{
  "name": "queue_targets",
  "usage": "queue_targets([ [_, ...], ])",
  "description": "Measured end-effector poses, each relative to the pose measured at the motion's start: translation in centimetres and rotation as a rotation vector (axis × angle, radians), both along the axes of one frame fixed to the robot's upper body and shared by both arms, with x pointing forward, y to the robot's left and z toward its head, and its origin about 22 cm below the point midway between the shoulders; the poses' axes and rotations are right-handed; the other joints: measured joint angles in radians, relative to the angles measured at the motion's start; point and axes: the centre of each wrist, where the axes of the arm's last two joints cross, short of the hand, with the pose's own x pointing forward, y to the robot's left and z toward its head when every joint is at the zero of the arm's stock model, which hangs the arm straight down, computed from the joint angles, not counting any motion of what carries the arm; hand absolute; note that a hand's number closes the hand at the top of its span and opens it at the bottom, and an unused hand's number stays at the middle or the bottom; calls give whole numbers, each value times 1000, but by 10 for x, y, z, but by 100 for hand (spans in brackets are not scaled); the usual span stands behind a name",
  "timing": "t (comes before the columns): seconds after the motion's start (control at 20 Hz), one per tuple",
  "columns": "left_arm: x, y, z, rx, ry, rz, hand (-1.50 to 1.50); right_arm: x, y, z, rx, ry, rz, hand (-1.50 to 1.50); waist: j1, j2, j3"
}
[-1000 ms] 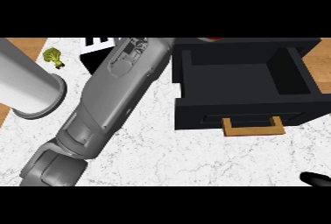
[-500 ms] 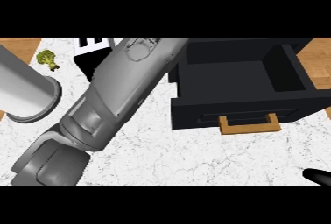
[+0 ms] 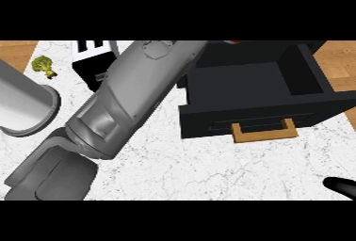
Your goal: Pick up the can, place it into the drawer and close the drawer
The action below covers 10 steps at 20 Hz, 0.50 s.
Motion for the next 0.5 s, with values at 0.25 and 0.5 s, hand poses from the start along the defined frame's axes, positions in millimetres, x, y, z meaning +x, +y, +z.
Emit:
queue_targets([
  [0.25, 0, -1, -5, 3, -20, 63, -150, 6, 3, 2, -17, -10, 12, -150, -16, 4, 1],
  [0.5, 1, -1, -5, -14, -32, 93, -150, 10, 4, 9, -114, -39, 25, -150, -17, 7, 1],
])
